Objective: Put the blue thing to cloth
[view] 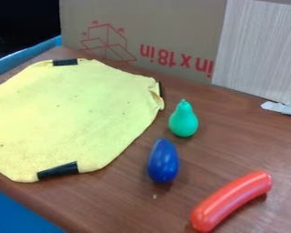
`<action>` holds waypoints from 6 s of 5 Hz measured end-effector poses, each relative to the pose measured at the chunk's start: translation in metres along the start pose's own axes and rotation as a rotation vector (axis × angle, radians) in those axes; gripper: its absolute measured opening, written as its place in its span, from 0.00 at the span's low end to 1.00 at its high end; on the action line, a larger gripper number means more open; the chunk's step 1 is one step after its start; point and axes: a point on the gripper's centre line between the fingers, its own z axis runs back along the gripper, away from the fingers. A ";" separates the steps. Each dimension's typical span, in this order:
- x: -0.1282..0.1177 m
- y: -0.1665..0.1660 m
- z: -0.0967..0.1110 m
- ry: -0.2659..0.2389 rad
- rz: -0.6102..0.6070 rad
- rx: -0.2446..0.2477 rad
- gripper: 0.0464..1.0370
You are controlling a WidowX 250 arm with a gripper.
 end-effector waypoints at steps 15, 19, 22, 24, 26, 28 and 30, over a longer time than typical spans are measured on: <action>-0.311 -0.182 0.116 0.358 -0.370 -0.614 0.96; -0.287 -0.155 0.064 0.437 -0.333 -0.539 0.74; -0.177 -0.122 0.045 0.516 -0.172 -0.563 0.74; -0.117 -0.158 0.012 0.468 0.004 -0.533 0.74; -0.075 -0.188 -0.009 0.457 0.115 -0.487 0.74; -0.052 -0.184 -0.029 0.428 0.189 -0.455 0.74; -0.034 -0.176 -0.042 0.376 0.271 -0.449 0.74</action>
